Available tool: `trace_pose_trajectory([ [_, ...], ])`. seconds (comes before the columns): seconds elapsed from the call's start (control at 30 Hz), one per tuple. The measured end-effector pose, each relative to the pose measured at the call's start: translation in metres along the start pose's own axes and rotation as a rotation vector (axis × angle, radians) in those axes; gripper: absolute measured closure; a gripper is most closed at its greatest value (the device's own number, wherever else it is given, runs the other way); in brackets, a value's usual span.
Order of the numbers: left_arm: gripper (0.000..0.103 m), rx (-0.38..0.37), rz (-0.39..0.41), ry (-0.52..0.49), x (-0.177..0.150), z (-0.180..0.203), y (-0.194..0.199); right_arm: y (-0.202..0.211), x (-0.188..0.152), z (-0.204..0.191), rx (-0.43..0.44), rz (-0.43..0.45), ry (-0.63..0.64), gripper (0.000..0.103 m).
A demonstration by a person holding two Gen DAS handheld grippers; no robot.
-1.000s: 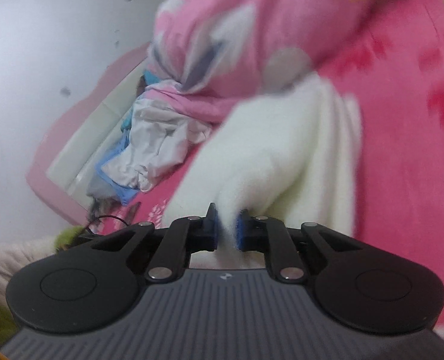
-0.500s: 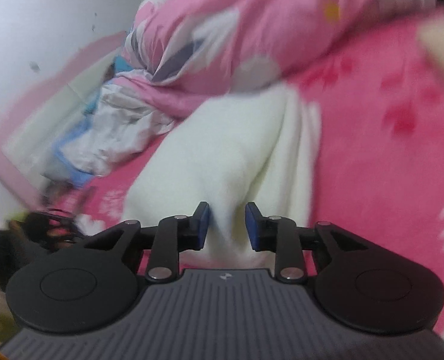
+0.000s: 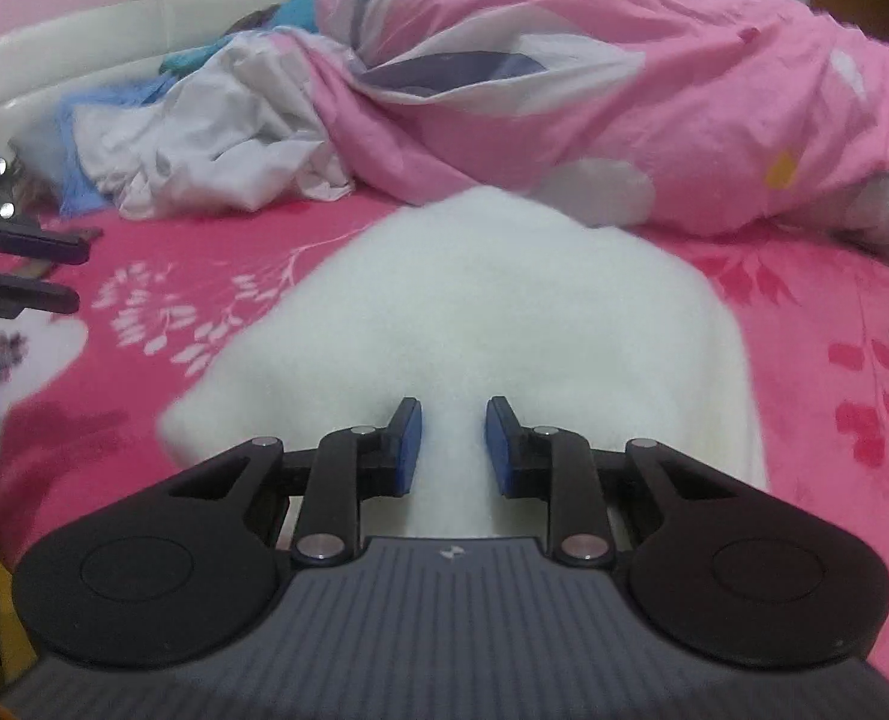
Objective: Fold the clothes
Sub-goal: 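Open both grippers to release the sweater on the sheet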
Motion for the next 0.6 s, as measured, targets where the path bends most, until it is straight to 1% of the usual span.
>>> trace_pose_trajectory([
  [0.1,0.083,-0.041,-0.030,0.165,-0.005,-0.015,-0.003,0.003,0.010,-0.006,-0.030,-0.021,0.008,0.081],
  [0.13,0.083,-0.054,-0.040,0.209,-0.006,-0.017,-0.005,0.008,0.016,-0.007,-0.031,-0.017,-0.013,0.080],
  [0.2,0.083,-0.063,-0.050,0.277,-0.008,-0.017,-0.009,0.023,0.026,-0.015,-0.015,0.032,-0.040,0.080],
  [0.27,0.083,-0.076,-0.051,0.341,-0.008,-0.016,-0.013,0.026,0.021,-0.024,0.011,0.040,-0.063,0.081],
  [0.3,0.083,-0.084,-0.048,0.371,-0.008,-0.016,-0.016,0.017,0.010,-0.026,0.009,0.014,-0.071,0.082],
  [0.33,0.083,-0.097,-0.040,0.398,-0.007,-0.015,-0.020,0.004,-0.003,-0.026,0.003,-0.019,-0.078,0.082],
  [0.37,0.083,-0.106,-0.034,0.423,-0.006,-0.014,-0.025,0.002,-0.007,-0.027,-0.001,-0.017,-0.090,0.083],
  [0.43,0.083,-0.124,-0.026,0.462,0.001,-0.012,-0.037,0.004,-0.010,-0.027,-0.008,0.008,-0.116,0.083],
  [0.57,0.083,-0.130,0.068,0.491,0.029,-0.009,-0.061,0.008,-0.014,-0.027,-0.022,0.059,-0.169,0.083],
  [0.6,0.083,-0.134,0.079,0.493,0.036,-0.007,-0.069,0.009,-0.015,-0.027,-0.025,0.071,-0.182,0.083],
])
Point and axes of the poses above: each gripper's, at about its wrist camera, not at the fingertips, and y roughly against the way its jaws point, z to its right, x to its top, the point moved 8 cm from there along -y, roughly the way its jaws point, and after that the axes turned 4 degrees about -z, right-handed, at the moved point
